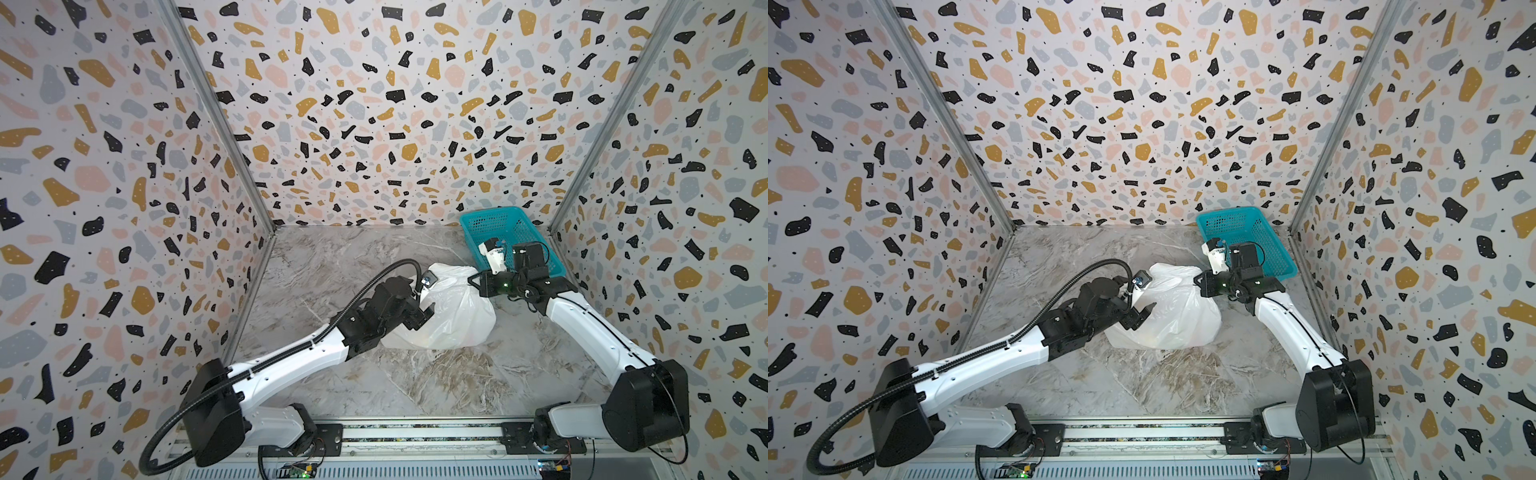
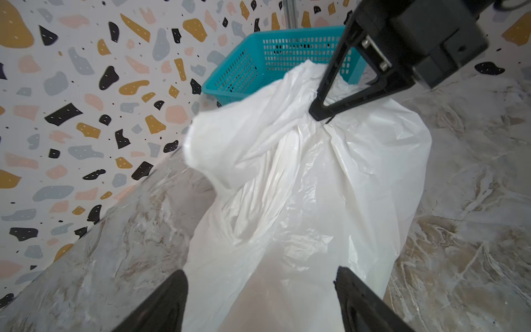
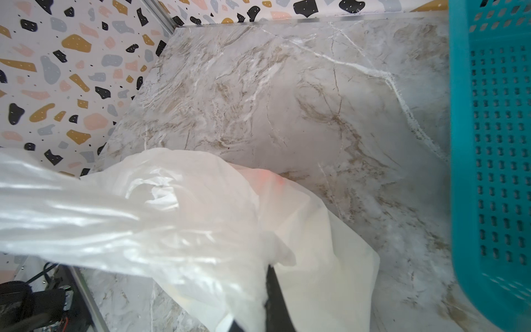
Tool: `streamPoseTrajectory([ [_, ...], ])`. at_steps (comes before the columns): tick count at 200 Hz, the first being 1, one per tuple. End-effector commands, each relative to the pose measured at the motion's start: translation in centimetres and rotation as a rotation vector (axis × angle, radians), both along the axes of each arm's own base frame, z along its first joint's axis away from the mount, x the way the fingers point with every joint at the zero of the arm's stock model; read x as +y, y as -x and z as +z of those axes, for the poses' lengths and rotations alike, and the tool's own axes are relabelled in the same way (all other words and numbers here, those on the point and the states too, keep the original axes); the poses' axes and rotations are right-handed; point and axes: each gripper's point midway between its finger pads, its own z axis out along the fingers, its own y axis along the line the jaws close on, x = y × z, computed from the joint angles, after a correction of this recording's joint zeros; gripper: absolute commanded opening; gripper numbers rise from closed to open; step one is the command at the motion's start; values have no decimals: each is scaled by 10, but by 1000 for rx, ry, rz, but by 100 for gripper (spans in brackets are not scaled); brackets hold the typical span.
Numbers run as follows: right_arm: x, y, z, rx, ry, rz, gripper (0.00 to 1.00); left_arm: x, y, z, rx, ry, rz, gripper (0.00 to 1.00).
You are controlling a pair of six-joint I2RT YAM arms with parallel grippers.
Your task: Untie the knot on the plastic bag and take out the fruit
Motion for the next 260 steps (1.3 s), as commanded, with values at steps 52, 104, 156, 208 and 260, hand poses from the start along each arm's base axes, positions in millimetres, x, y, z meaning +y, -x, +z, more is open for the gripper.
streamPoseTrajectory([
  [52,16,18,26,-24,-82,40,0,-24,-39,20,-150,93,119,82],
  [104,13,20,27,-30,-75,28,0,-34,-47,14,-162,61,110,51],
  [156,2,14,22,-24,-65,-16,0,-4,-36,25,-181,50,157,5],
  [208,-13,10,18,-12,-100,-72,0,45,-21,35,-199,43,252,0],
  [260,-20,26,0,36,-100,-84,1,80,-7,70,-230,96,287,0],
])
